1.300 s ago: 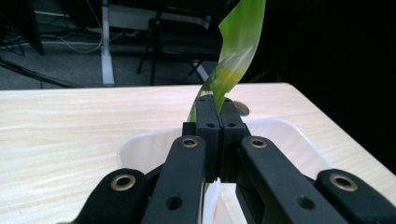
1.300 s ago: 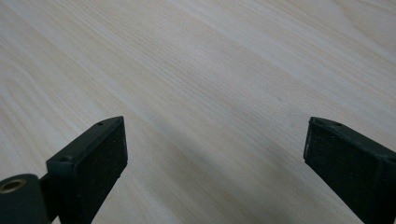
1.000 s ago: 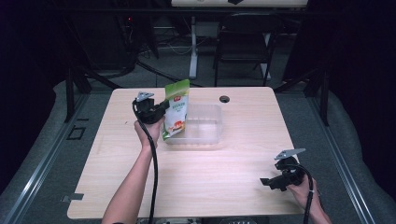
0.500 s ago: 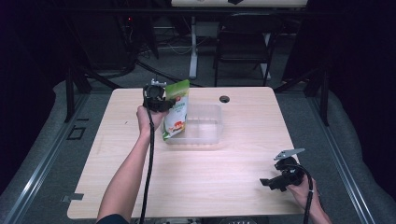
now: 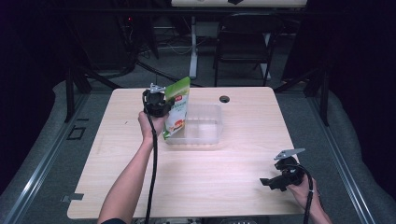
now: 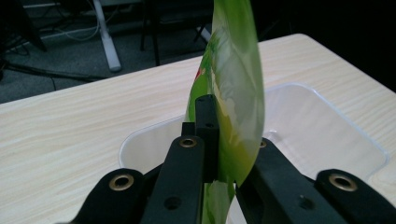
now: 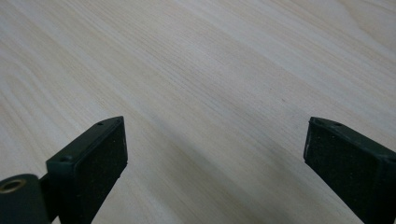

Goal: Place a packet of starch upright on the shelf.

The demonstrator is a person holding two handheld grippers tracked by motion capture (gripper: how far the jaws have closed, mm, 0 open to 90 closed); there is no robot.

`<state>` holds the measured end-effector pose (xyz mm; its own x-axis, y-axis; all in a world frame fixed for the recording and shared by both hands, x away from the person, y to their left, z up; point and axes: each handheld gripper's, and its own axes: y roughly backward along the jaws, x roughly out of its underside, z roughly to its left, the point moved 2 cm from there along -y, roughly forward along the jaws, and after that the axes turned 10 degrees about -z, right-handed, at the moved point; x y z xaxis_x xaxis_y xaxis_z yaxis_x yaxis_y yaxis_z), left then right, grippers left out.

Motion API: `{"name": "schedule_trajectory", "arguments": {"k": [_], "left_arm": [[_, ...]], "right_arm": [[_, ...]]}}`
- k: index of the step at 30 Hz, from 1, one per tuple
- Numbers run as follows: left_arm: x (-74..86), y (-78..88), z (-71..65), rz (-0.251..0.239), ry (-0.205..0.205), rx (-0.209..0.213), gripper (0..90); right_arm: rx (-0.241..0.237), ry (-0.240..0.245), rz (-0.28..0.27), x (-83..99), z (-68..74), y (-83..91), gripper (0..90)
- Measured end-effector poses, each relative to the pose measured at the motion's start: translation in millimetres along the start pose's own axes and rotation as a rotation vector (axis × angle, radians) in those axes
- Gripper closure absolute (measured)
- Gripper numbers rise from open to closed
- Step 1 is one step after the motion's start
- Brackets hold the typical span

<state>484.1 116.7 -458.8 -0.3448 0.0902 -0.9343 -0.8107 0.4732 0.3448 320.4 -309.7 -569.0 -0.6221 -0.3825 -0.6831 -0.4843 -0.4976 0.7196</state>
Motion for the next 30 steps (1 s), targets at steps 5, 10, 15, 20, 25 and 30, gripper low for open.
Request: {"name": "schedule_trajectory", "arguments": {"k": [5,10,15,20,25,30], "left_arm": [[5.8,1.0,-1.0,-0.061,0.015,-0.003,90.0],[7.2,0.6,-2.6,-0.072,0.012,-0.011,90.0],[9.3,0.3,-1.7,-0.09,0.018,-0.009,90.0],[14.3,-0.5,0.8,-0.103,0.028,-0.009,90.0],[18.9,-2.6,1.5,-0.105,0.034,-0.009,90.0],[20.8,-2.5,3.1,-0.113,0.045,-0.003,90.0]], "right_arm": [[-0.001,-0.002,0.002,0.1,-0.4,-0.5,5.5],[-0.003,-0.002,-0.003,0.0,0.3,0.4,5.5],[-0.001,-0.001,0.0,0.3,-0.1,0.1,5.5],[0.0,0.001,0.003,1.6,-0.8,1.2,5.5],[0.001,-0.004,-0.003,2.8,-0.2,2.7,5.5],[0.004,-0.007,-0.004,2.9,-0.2,2.5,5.5]]}}
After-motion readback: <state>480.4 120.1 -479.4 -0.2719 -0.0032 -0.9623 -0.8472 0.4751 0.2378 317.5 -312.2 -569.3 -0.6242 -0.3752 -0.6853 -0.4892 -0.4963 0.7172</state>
